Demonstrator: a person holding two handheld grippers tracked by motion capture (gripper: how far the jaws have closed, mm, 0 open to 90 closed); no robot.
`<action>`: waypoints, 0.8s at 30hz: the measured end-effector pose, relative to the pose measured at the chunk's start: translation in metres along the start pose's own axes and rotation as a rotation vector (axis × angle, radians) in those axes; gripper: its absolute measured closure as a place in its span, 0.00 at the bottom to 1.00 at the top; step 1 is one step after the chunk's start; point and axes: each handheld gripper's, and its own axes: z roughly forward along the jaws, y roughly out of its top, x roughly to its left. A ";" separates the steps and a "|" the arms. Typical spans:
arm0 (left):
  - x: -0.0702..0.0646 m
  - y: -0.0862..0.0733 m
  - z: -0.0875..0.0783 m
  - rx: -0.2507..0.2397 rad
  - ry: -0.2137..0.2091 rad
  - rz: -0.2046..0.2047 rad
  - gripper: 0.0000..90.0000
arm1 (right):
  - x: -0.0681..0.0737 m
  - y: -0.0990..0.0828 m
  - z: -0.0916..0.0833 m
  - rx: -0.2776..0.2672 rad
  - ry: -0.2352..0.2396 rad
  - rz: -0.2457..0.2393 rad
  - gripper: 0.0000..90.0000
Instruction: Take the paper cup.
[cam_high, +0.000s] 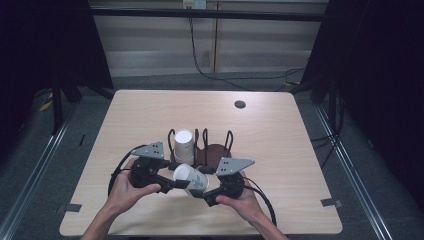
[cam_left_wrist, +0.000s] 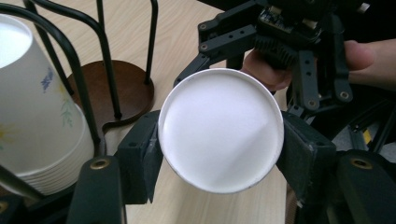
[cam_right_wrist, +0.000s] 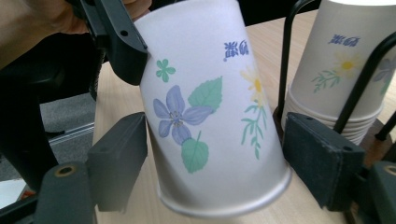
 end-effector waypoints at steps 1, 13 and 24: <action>-0.001 0.000 0.000 -0.004 -0.008 -0.003 0.42 | 0.000 0.000 0.001 0.003 0.001 -0.001 0.22; 0.001 0.001 -0.001 -0.019 -0.031 -0.008 0.41 | 0.002 0.000 0.004 0.012 0.030 -0.016 0.29; 0.002 -0.002 0.000 -0.016 -0.046 -0.012 0.40 | 0.002 0.000 0.003 0.042 0.057 -0.020 0.33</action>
